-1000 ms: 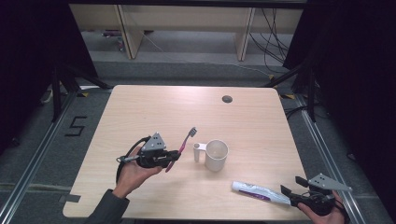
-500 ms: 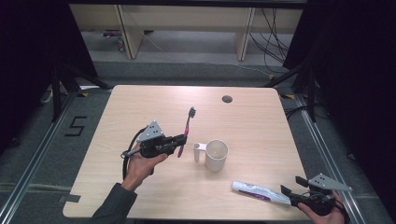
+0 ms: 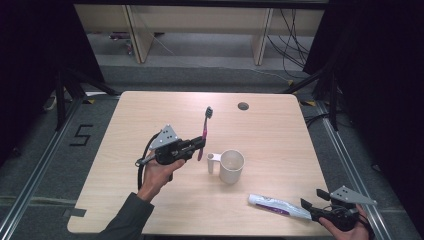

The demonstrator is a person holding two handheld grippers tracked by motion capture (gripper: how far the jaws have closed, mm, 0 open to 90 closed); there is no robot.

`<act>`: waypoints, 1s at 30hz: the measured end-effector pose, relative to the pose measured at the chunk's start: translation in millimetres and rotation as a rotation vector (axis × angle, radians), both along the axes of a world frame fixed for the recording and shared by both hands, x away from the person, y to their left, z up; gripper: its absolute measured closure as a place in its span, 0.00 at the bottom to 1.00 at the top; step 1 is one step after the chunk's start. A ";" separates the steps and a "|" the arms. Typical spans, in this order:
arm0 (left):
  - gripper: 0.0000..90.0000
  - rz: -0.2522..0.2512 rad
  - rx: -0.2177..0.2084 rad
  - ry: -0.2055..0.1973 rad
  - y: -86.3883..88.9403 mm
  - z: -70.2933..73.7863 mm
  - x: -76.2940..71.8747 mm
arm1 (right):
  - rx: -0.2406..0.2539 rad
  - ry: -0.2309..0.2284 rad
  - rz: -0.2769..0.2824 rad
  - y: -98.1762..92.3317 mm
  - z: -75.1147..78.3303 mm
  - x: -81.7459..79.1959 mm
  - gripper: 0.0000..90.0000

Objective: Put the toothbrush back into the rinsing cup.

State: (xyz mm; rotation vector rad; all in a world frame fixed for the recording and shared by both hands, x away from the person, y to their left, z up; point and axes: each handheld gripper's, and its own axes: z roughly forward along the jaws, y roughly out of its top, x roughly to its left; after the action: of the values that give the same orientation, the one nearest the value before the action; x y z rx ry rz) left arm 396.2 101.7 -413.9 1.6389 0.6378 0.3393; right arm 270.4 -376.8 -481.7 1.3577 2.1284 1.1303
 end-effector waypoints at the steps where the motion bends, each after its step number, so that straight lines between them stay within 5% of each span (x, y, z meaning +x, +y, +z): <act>1: 0.93 -0.002 -0.008 -0.001 -1.9 0.5 0.5 | -0.040 -0.026 0.009 -2.4 0.7 1.4 0.31; 15: 0.93 -0.006 -0.024 -0.023 -20.1 1.1 9.1 | -0.011 -0.021 0.001 -0.3 -0.6 0.6 0.31; 25: 0.93 -0.012 -0.014 -0.031 -30.0 -5.3 11.7 | -0.036 -0.022 0.013 -1.8 -0.2 1.5 0.31; 26: 0.93 -0.015 -0.009 -0.031 -30.6 -6.4 12.2 | 0.007 -0.012 0.001 0.9 -1.2 0.3 0.31; 27: 0.93 -0.018 -0.009 -0.030 -31.3 -7.6 12.6 | -0.038 -0.025 0.014 -2.0 0.5 1.2 0.31; 30: 0.93 -0.012 -0.005 -0.027 -32.0 -11.5 14.6 | -0.034 -0.023 0.015 -1.6 -0.2 1.7 0.31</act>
State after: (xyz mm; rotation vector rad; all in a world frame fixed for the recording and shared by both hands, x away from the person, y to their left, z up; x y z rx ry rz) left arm 410.7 69.7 -425.4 1.6302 0.6077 0.3509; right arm 272.2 -378.5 -481.8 1.3101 2.1353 1.1047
